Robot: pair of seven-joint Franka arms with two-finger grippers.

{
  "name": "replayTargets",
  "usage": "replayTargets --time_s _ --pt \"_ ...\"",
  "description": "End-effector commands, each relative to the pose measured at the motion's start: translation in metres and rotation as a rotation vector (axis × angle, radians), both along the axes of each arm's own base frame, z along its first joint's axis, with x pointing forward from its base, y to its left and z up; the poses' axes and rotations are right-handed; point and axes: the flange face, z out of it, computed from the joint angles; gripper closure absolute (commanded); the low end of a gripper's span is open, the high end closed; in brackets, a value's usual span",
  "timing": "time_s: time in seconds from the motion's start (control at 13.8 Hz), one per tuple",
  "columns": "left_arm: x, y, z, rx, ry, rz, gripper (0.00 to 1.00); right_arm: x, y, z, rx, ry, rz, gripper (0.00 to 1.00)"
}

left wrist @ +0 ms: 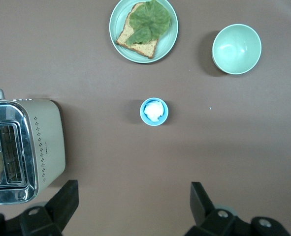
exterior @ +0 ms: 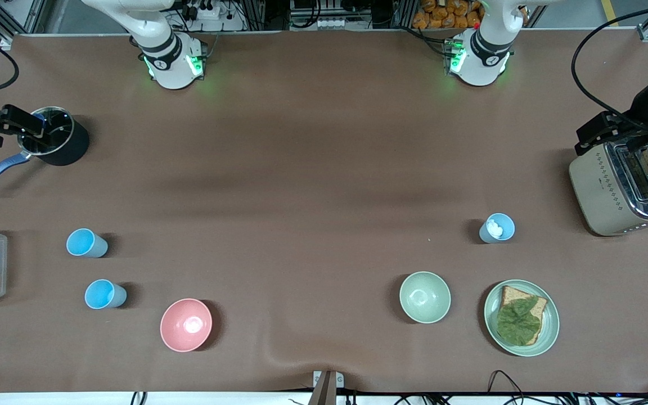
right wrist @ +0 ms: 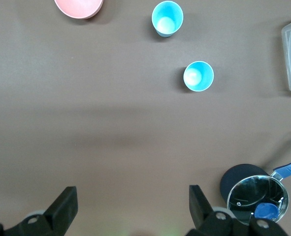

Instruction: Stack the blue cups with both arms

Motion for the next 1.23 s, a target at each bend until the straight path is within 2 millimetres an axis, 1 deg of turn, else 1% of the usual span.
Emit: replayTargets --time_s 0.0,0.07,0.14,0.22,0.43,0.65,0.8,0.94,1.09,1.16 --pt "-0.006 0.000 0.002 -0.008 0.022 -0.017 0.00 -0.009 0.001 0.004 0.006 0.002 -0.007 0.00" --pt "-0.006 0.000 0.002 -0.003 0.028 -0.017 0.00 -0.009 0.001 0.003 0.007 0.003 -0.007 0.00" --pt "-0.004 0.001 -0.005 0.002 0.054 -0.017 0.00 -0.009 0.001 0.003 0.007 0.003 -0.007 0.00" --pt "-0.002 0.003 -0.007 0.010 0.069 -0.015 0.00 -0.009 0.001 0.003 0.006 0.003 -0.007 0.00" --pt "0.006 0.009 -0.002 0.023 0.064 -0.007 0.00 -0.009 -0.001 0.003 0.008 0.006 -0.005 0.00" --pt "0.006 0.005 -0.006 0.022 0.081 -0.014 0.00 -0.012 -0.002 -0.002 0.011 0.041 -0.002 0.00" --pt "0.003 0.001 -0.010 0.023 0.105 -0.020 0.00 -0.010 -0.013 -0.009 0.013 0.057 -0.019 0.00" --pt "-0.001 0.001 -0.022 0.024 0.150 -0.016 0.00 -0.001 -0.030 -0.028 0.017 0.085 -0.026 0.00" --pt "-0.001 0.007 -0.039 0.023 0.179 -0.005 0.00 0.013 -0.042 -0.057 0.024 0.128 -0.020 0.00" --pt "0.000 0.013 -0.051 0.023 0.181 0.005 0.00 0.018 -0.051 -0.074 0.030 0.156 -0.036 0.00"
